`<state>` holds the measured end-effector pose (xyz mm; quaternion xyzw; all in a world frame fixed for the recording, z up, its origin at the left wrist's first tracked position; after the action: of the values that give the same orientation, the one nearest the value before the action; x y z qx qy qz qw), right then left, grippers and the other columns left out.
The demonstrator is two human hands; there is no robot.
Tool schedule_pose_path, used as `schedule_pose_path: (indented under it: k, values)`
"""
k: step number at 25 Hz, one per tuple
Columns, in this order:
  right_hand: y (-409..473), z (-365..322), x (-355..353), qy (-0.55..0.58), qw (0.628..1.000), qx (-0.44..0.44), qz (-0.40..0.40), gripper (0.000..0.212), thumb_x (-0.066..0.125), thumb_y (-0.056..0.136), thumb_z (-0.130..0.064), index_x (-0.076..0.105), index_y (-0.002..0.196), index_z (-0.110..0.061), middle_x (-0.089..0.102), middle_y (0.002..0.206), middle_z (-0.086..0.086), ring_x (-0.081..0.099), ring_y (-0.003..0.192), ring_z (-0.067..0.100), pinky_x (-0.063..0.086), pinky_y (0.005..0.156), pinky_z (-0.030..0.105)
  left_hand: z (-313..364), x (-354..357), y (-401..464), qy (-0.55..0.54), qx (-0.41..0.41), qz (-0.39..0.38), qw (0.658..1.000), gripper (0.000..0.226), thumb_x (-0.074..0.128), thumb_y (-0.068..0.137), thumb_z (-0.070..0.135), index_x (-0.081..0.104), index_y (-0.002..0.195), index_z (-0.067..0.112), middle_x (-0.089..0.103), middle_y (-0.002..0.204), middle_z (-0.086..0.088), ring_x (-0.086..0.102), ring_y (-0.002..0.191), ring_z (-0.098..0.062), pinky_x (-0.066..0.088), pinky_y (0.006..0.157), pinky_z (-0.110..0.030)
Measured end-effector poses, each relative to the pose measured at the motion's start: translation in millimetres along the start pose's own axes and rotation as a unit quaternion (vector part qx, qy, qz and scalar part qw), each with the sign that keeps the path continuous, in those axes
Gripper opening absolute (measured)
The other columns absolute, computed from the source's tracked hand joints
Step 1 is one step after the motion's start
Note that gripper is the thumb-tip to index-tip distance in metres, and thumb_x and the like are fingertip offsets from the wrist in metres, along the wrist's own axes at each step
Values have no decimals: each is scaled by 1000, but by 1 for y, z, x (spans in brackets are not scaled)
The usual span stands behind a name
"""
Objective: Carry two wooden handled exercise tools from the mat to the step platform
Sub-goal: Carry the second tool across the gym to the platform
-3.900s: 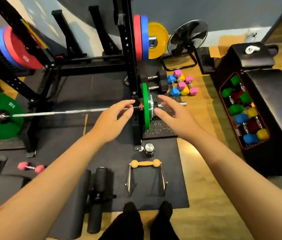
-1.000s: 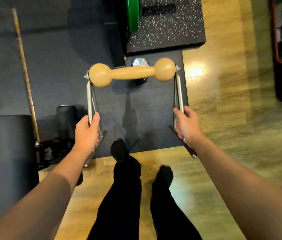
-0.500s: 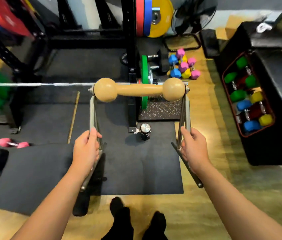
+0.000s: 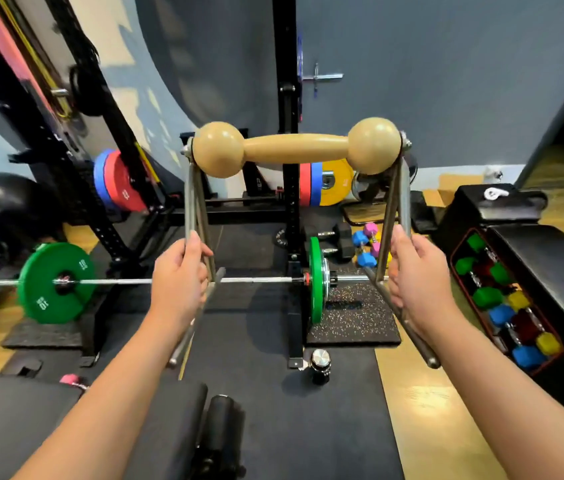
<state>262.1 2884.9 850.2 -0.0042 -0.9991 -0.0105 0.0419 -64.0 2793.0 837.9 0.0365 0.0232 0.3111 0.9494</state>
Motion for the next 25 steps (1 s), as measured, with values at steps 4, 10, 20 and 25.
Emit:
schedule_pose_path:
  k: [4,10,20,25]
  values:
    - [-23,-66,21,7,998,-59,-10,33,48,111,-37,51,94,-8,32,49,-1,27,30,9,19,31,20,68,-31,0,-11,62,-7,998,45,47,102,57,59,71,28,28,49,3,22,36,-12,21,40,-19]
    - [-58,-157,50,37,992,-104,-58,46,47,110,-40,51,94,3,32,45,-1,25,30,12,18,32,20,161,-79,-27,-38,111,18,993,45,47,103,56,58,70,29,27,49,4,22,35,-11,22,39,-17]
    - [-87,-270,125,131,958,-166,-192,38,64,103,-35,48,75,-15,29,51,3,25,31,15,21,34,20,302,-168,-120,-15,192,157,969,48,44,103,60,49,80,18,31,53,2,24,37,-12,21,35,-20]
    - [-120,-311,180,180,921,-176,-298,40,64,104,-26,49,66,-20,34,46,-3,28,30,11,23,33,17,349,-214,-186,19,227,269,936,46,41,106,54,49,83,15,33,51,1,26,35,-11,22,35,-18]
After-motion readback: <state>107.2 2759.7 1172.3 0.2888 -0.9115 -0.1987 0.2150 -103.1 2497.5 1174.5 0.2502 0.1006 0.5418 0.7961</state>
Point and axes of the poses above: each hand's wrist, its own y-axis towards the middle knuckle, its own x-axis out of the palm, z = x × y, the point moved 3 cm from there along y, towards the middle knuckle
